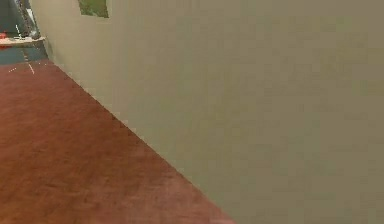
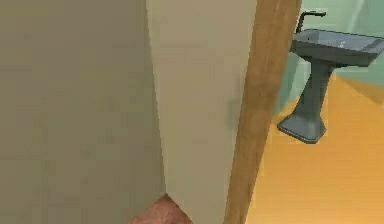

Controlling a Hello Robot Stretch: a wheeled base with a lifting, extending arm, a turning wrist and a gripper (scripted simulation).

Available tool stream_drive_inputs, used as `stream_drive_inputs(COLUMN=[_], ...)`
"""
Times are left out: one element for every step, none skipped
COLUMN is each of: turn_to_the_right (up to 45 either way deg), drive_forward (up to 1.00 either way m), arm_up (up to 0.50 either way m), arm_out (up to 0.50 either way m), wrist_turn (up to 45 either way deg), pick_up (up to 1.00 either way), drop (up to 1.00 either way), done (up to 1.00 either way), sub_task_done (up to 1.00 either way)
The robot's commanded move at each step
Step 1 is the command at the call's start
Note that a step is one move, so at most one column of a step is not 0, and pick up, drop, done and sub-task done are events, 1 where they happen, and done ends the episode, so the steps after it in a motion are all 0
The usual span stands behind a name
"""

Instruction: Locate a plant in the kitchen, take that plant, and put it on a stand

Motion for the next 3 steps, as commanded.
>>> stream_drive_inputs(turn_to_the_right=[-45.0, -6.0, 0.0], drive_forward=[0.00, 0.00, 1.00], arm_up=[0.00, 0.00, 0.00], arm_out=[0.00, 0.00, 0.00], wrist_turn=[0.0, 0.0, 0.0], pick_up=[0.00, 0.00, 0.00], drop=[0.00, 0.00, 0.00], done=[0.00, 0.00, 0.00], sub_task_done=[0.00, 0.00, 0.00])
